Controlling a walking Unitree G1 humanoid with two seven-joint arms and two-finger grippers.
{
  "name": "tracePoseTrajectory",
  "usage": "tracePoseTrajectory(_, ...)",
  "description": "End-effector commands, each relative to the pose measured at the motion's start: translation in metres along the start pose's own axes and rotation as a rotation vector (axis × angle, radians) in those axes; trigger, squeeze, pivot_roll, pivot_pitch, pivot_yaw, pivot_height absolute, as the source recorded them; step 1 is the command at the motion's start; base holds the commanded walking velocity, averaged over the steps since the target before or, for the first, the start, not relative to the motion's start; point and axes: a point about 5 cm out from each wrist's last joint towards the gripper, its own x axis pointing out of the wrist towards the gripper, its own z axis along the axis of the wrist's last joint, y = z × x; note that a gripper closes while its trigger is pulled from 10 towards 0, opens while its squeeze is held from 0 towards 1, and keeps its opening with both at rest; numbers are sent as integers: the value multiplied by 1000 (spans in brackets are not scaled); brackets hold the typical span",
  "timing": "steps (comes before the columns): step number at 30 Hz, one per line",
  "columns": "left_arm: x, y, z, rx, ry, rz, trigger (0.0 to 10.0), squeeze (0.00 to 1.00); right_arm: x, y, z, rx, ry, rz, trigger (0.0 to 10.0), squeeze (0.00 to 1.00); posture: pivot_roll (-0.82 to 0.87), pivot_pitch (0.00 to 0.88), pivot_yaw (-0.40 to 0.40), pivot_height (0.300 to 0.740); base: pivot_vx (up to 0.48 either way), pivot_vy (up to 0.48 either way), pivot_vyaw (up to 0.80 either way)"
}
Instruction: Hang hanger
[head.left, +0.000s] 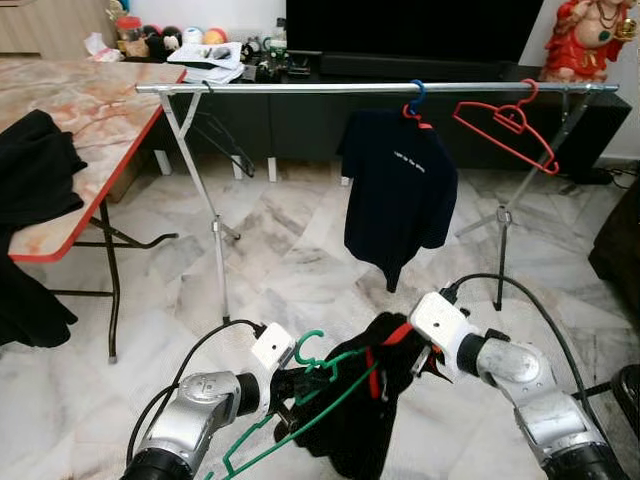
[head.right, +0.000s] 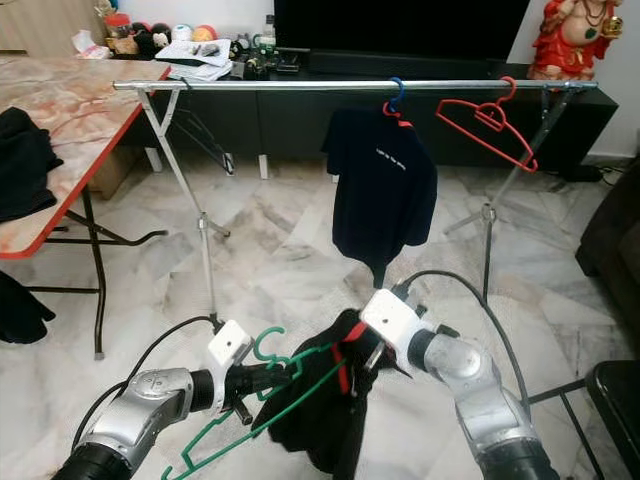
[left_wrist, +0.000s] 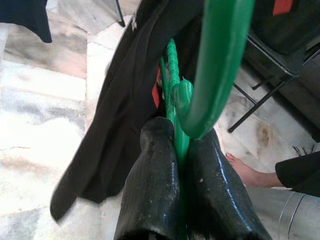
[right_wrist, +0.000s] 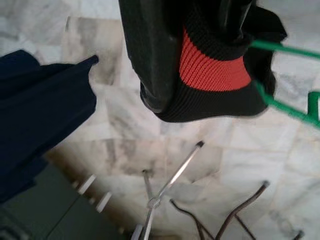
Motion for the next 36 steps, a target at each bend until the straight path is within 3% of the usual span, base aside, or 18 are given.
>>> tracePoseTrajectory(1, -1, 2, 0, -2, -9, 6, 10000, 0, -2, -5, 13, -13, -75, -15, 10000, 0, 21, 117, -44, 721, 0, 0, 0)
tracePoseTrajectory(3, -1, 1, 0, -4, -10, 3, 10000, 0, -1, 1, 21, 23, -144, 33, 10000, 0, 21, 117, -44, 721, 0, 0, 0)
tracePoseTrajectory(7, -1, 2, 1, -6, -13, 5, 10000, 0, -6, 23, 38, 121, -280, 257, 10000, 0, 22, 118, -44, 721, 0, 0, 0)
tracePoseTrajectory(13, 0, 3, 2, -6, -28, 23, 10000, 0, -20, 39, 46, 138, -320, 443, 10000, 0, 16, 118, -42, 721, 0, 0, 0)
tracePoseTrajectory(18, 0, 13, 10, 11, -81, 124, 10000, 0, -18, 34, 24, 68, -165, 380, 10000, 0, 12, 119, -44, 721, 0, 0, 0)
tracePoseTrajectory(21, -3, 20, 18, 11, -137, 197, 10000, 0, -9, 18, 2, 36, 3, 202, 10000, 0, 11, 120, -45, 721, 0, 0, 0)
tracePoseTrajectory(24, -5, 23, 22, -5, -175, 216, 10000, 0, -8, 19, 3, 52, -14, 189, 10000, 0, 14, 122, -45, 721, 0, 0, 0)
tracePoseTrajectory(28, -5, 23, 24, -13, -191, 208, 10000, 0, -7, 30, 22, 86, -139, 262, 10000, 0, 16, 124, -46, 721, 0, 0, 0)
tracePoseTrajectory(36, 3, 11, 21, -33, -183, 121, 10000, 0, -5, 43, 44, 102, -266, 346, 10000, 0, 13, 124, -48, 721, 0, 0, 0)
